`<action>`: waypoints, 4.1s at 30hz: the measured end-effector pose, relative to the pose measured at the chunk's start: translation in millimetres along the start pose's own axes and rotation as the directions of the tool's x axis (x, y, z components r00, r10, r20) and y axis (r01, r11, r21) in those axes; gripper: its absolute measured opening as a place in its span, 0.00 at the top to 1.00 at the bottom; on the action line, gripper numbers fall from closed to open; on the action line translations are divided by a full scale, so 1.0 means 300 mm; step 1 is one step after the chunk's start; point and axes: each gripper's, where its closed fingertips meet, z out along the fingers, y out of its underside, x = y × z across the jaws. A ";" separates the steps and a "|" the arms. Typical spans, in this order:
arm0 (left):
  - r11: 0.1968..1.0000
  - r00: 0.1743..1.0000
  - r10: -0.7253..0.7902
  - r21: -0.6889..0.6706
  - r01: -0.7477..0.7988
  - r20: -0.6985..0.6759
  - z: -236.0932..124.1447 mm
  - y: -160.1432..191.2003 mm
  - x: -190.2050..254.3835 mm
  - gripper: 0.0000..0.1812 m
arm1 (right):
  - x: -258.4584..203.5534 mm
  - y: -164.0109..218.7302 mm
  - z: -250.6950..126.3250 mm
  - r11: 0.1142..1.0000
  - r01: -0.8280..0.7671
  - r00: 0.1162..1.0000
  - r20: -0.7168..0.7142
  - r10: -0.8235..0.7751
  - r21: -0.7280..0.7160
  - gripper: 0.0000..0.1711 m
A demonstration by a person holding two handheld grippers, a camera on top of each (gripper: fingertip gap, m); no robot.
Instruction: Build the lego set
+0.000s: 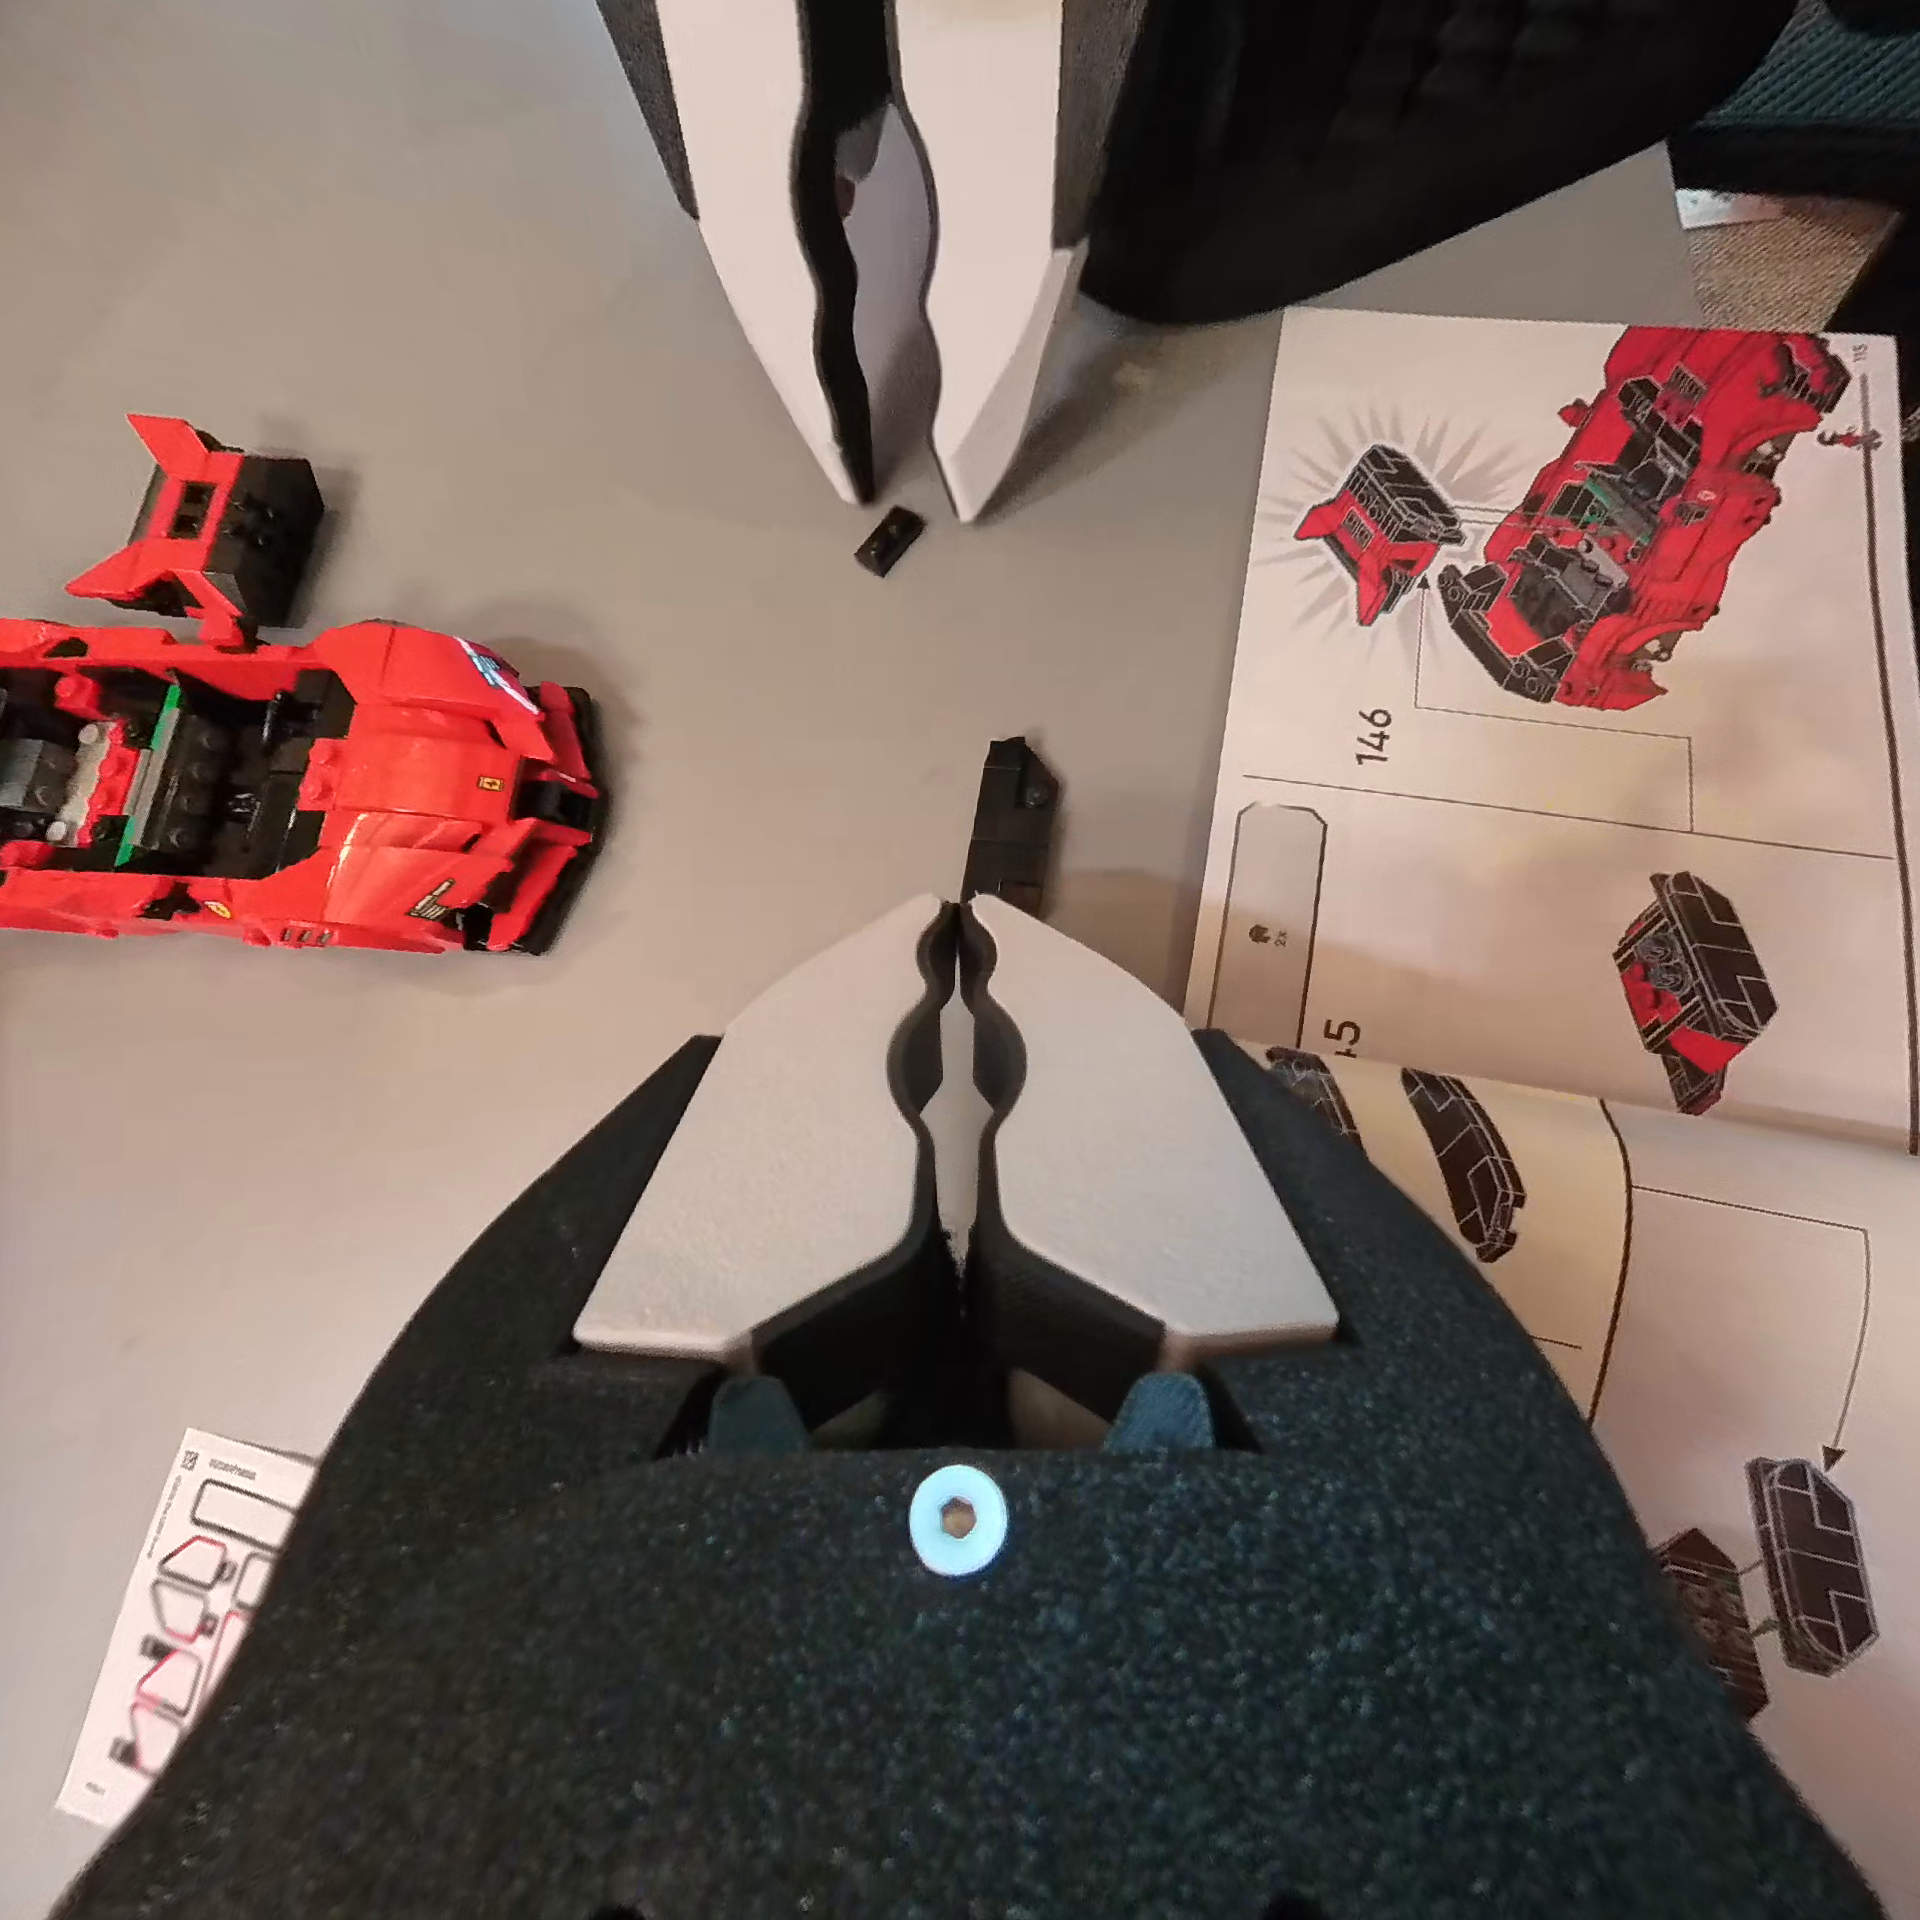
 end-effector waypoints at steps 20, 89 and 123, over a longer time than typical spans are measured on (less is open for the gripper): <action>1.000 0.998 -0.026 0.013 0.025 0.058 -0.079 0.043 -0.021 1.00 | 0.200 0.176 -0.113 0.972 -0.074 0.964 -0.267 0.011 -0.225 0.88; 0.999 1.000 -0.015 0.051 0.016 -0.027 0.016 0.036 0.047 0.98 | -0.164 -0.172 0.080 0.975 0.140 0.990 -0.002 -0.143 -0.172 0.94; 0.998 1.000 0.005 0.058 -0.004 -0.023 0.036 0.030 0.046 0.97 | -0.167 -0.196 0.081 0.988 0.145 0.989 0.052 -0.142 -0.056 1.00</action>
